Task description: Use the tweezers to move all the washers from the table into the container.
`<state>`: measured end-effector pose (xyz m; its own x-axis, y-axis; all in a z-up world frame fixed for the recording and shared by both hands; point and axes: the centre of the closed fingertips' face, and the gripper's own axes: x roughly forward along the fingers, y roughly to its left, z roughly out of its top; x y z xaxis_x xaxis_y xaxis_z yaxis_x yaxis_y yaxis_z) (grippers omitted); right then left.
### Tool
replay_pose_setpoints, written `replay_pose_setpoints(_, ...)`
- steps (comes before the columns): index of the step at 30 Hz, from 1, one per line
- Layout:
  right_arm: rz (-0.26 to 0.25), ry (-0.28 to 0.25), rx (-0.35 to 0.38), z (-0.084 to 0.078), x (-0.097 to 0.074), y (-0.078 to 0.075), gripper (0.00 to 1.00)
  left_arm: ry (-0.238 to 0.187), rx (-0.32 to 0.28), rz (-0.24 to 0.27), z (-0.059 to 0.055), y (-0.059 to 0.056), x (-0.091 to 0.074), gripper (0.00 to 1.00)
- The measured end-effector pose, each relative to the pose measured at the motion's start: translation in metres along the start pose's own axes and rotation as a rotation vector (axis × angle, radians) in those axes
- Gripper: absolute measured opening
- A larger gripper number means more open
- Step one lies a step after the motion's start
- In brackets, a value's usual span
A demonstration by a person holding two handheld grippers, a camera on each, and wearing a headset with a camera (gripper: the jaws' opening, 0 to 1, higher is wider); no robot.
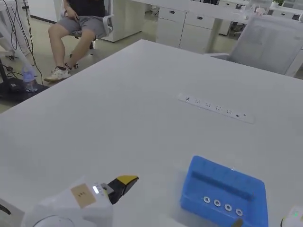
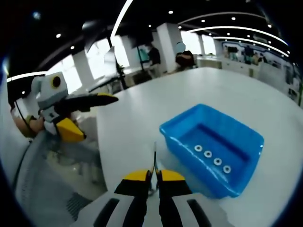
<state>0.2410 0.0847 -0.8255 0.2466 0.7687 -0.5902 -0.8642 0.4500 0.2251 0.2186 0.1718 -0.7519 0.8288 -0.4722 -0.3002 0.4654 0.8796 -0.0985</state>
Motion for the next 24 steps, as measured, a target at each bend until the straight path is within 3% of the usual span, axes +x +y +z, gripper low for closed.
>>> replay_pose_setpoints(3, 0.005, 0.006, -0.041, -0.001, 0.0, 0.002, 0.04, 0.002, 0.0, 0.0, 0.0, 0.0, 0.0, 0.79)
replay_pose_setpoints(11, 0.022, 0.044, -0.31, -0.005, 0.001, 0.015, 0.04, 0.006, 0.005, -0.002, -0.001, -0.001, 0.0, 0.79)
replay_pose_setpoints(13, 0.015, 0.046, -0.345, -0.006, 0.001, 0.017, 0.03, 0.004, 0.004, -0.002, -0.001, -0.001, 0.0, 0.79)
replay_pose_setpoints(24, -0.026, 0.023, -0.308, 0.002, -0.003, 0.014, 0.03, 0.006, 0.004, -0.002, 0.0, -0.001, 0.0, 0.79)
